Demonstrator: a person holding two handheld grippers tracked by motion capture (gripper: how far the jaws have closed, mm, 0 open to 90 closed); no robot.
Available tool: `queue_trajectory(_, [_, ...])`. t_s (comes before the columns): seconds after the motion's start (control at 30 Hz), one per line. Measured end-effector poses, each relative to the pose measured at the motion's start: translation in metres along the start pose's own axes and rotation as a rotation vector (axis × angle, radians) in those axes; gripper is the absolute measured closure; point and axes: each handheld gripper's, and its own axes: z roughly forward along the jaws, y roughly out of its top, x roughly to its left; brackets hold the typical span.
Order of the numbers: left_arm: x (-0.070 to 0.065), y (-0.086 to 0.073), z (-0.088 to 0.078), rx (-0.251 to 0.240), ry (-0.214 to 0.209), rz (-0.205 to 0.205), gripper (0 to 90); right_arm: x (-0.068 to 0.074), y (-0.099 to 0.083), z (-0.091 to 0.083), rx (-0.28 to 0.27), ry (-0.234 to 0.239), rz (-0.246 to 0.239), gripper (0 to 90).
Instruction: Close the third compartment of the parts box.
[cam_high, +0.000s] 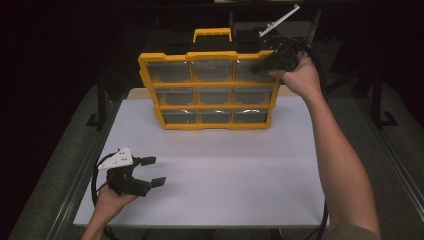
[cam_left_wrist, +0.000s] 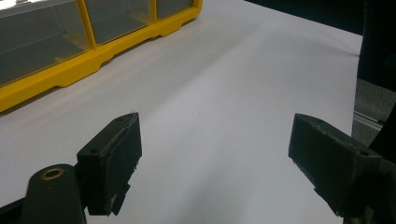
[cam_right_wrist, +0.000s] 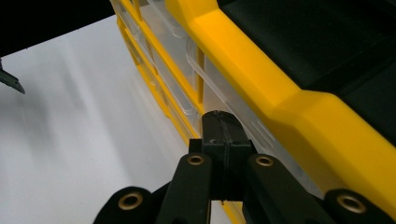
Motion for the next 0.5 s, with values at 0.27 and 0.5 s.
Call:
queue_trajectory(0.27, [0.0,0.0,0.001,0.003,0.0,0.0,17.3,0.003,-0.008,-0.004,-0.053,0.051,0.009,82.8])
queue_trajectory(0.5, [-0.002,0.0,0.002,0.011,-0.003,-0.022,17.3,0.013,-0.034,-0.004,-0.105,0.097,0.027,62.8])
